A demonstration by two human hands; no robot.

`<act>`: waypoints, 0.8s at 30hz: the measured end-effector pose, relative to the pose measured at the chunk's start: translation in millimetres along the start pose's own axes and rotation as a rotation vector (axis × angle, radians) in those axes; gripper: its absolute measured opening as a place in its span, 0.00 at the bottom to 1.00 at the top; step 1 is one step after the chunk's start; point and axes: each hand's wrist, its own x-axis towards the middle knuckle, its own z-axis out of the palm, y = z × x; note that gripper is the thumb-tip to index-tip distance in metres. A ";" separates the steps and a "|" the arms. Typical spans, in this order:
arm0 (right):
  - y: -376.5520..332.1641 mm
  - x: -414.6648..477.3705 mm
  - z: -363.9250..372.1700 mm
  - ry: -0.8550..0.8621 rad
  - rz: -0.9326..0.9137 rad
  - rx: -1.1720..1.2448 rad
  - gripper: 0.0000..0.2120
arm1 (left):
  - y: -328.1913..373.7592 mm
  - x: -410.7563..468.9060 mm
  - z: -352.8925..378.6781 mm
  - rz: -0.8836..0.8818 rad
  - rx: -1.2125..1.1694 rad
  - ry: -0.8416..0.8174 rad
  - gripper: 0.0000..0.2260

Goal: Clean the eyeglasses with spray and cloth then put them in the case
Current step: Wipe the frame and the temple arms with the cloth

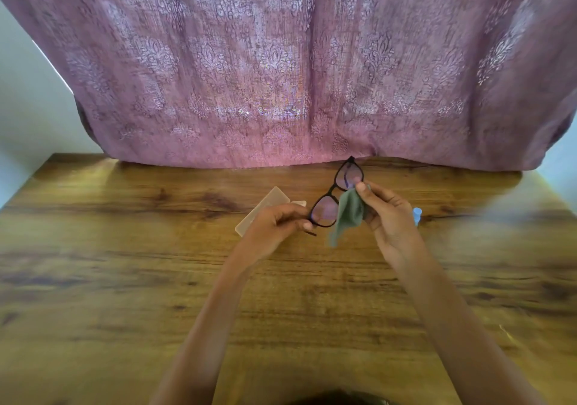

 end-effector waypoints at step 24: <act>33.1 -35.9 5.0 -0.133 -0.033 -0.104 0.04 | 6.6 14.5 33.4 -0.166 -0.372 0.172 0.07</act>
